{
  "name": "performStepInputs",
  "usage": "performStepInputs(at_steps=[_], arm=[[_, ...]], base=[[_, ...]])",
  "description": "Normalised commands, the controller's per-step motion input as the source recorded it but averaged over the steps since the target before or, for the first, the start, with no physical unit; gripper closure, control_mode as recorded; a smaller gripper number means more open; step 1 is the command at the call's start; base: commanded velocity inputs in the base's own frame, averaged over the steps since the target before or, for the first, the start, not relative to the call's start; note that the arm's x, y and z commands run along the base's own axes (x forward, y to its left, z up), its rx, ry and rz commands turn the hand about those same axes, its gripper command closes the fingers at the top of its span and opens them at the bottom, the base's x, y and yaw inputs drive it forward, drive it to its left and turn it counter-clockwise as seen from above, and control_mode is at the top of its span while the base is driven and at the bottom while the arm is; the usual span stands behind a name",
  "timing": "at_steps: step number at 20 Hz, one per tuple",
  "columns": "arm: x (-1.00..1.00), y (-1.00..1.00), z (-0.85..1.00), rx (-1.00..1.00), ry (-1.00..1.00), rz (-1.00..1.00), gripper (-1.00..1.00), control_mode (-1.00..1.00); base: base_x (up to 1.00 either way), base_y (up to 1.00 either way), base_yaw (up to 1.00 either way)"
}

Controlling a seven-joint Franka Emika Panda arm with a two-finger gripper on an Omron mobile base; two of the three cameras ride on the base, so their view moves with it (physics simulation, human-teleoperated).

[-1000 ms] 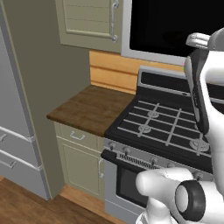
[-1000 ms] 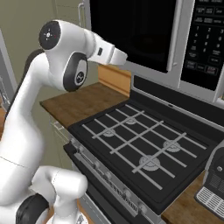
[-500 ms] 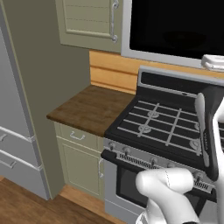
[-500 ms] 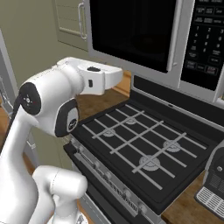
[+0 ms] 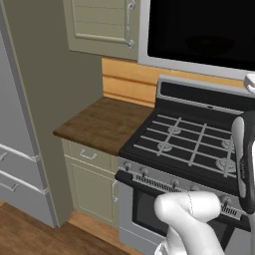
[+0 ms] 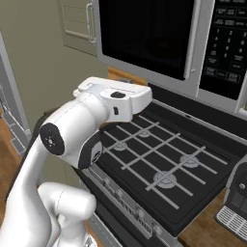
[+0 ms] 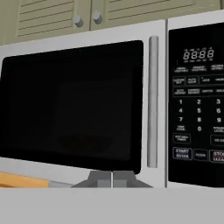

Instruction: Pick the mushroom from the sink and place it in the bowl. Then pick the bowl and place it in the microwave. Then close the microwave door and press the start button.

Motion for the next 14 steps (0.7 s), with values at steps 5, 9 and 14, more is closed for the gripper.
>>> performStepInputs(at_steps=[5,9,14], arm=[[-0.16,-0.33,0.02,0.00,0.01,-0.13,1.00,-1.00],[-0.08,-0.45,0.01,0.01,0.00,-0.07,1.00,-1.00],[0.00,-0.48,0.00,0.04,0.00,0.00,1.00,-1.00]], base=[[0.00,0.00,0.00],[0.00,0.00,0.00],[0.00,0.00,0.00]])
